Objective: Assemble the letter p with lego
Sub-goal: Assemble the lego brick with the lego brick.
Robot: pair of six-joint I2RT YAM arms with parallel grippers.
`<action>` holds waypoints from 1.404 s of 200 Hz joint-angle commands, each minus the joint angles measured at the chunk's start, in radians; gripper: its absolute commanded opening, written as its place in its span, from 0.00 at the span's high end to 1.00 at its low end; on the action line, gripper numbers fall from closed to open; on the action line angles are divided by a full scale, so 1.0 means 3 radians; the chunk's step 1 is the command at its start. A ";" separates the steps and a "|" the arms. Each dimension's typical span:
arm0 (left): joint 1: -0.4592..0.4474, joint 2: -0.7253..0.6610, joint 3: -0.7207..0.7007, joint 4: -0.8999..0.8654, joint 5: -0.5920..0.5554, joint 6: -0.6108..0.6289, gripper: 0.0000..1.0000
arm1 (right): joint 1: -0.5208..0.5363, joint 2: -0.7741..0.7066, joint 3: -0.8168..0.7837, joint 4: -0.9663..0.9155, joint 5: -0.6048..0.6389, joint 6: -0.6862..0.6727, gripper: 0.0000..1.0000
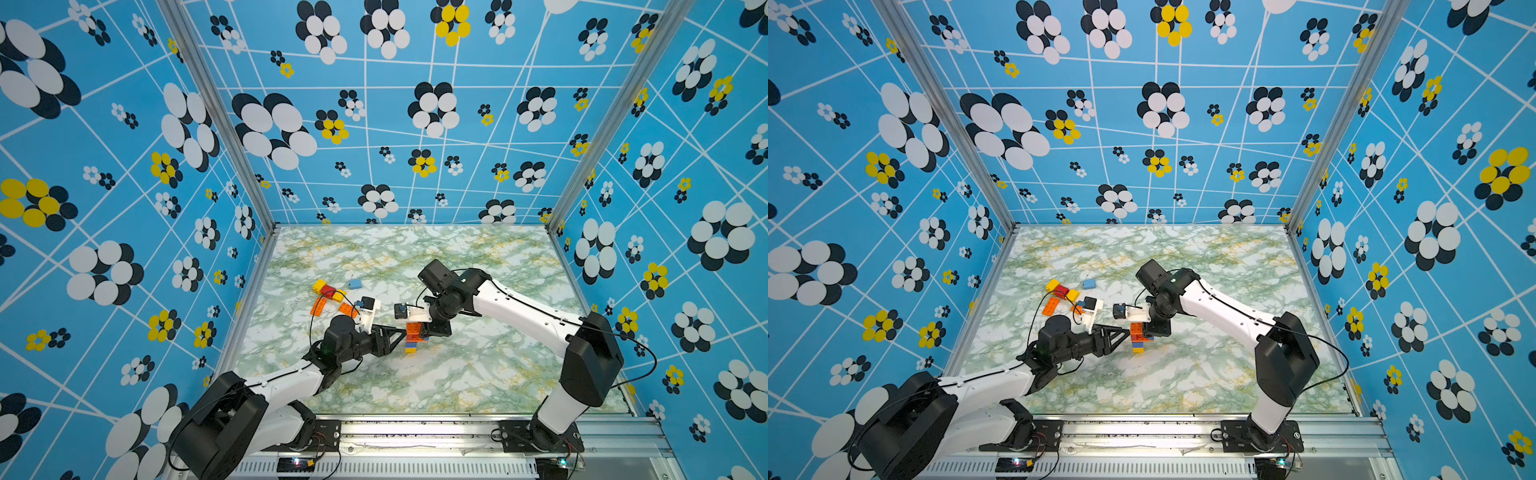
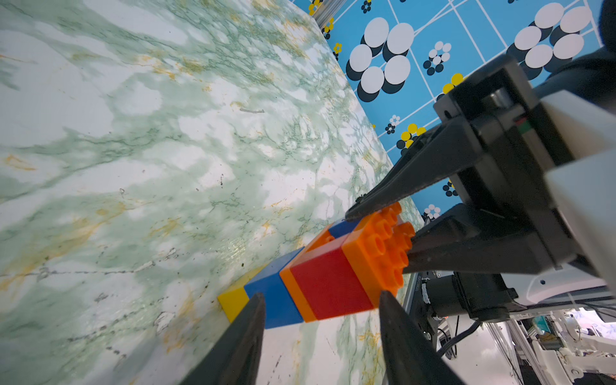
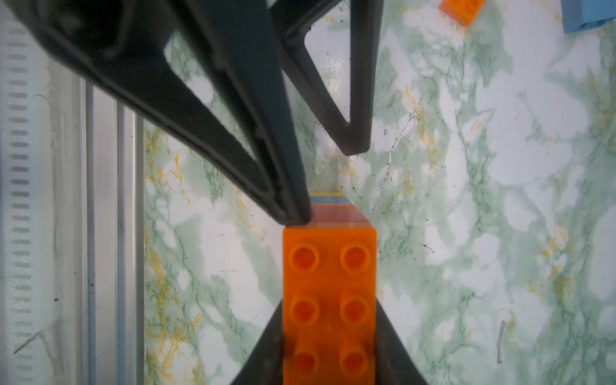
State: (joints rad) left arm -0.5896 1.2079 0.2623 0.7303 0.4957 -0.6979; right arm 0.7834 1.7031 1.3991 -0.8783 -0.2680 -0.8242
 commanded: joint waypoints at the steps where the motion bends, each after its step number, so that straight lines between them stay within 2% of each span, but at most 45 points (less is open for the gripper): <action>1: -0.0035 0.0084 0.0092 0.0317 -0.0004 -0.0116 0.44 | 0.0027 0.0082 0.0015 -0.0115 -0.0032 -0.0031 0.76; 31: -0.0039 0.0153 0.0092 0.0492 0.0020 -0.0194 0.44 | 0.0027 0.0091 0.0015 -0.0109 -0.0023 -0.0028 0.76; 91: -0.0054 0.0366 0.0163 0.0693 0.0114 -0.0288 0.35 | 0.0026 0.0119 0.0053 -0.0094 -0.0042 -0.0019 0.76; 149: -0.0085 0.0543 0.0201 0.0627 0.0090 -0.0228 0.53 | 0.0032 0.0112 0.0051 -0.0060 -0.0048 -0.0010 0.74; 174: -0.0107 0.0560 0.0200 0.0569 0.0088 -0.0181 0.56 | 0.0029 0.0111 0.0051 -0.0039 -0.0043 -0.0006 0.73; 177: -0.0108 0.0560 0.0200 0.0559 0.0090 -0.0177 0.60 | 0.0032 0.0111 0.0051 -0.0038 -0.0047 -0.0004 0.72; 185: -0.0114 0.0560 0.0199 0.0538 0.0091 -0.0160 0.61 | 0.0030 0.0112 0.0052 -0.0030 -0.0048 -0.0004 0.71; 236: -0.0130 0.0530 0.0143 0.0444 0.0039 -0.0085 0.63 | 0.0032 0.0096 0.0056 0.0049 -0.0098 0.0059 0.68; 281: -0.0149 0.0539 0.0103 0.0414 -0.0002 -0.0049 0.63 | 0.0032 0.0062 0.0059 0.0110 -0.0124 0.0119 0.58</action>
State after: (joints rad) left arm -0.6201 1.3540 0.3134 0.9272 0.5037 -0.7475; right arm 0.7853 1.7088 1.4036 -0.8680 -0.2790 -0.8124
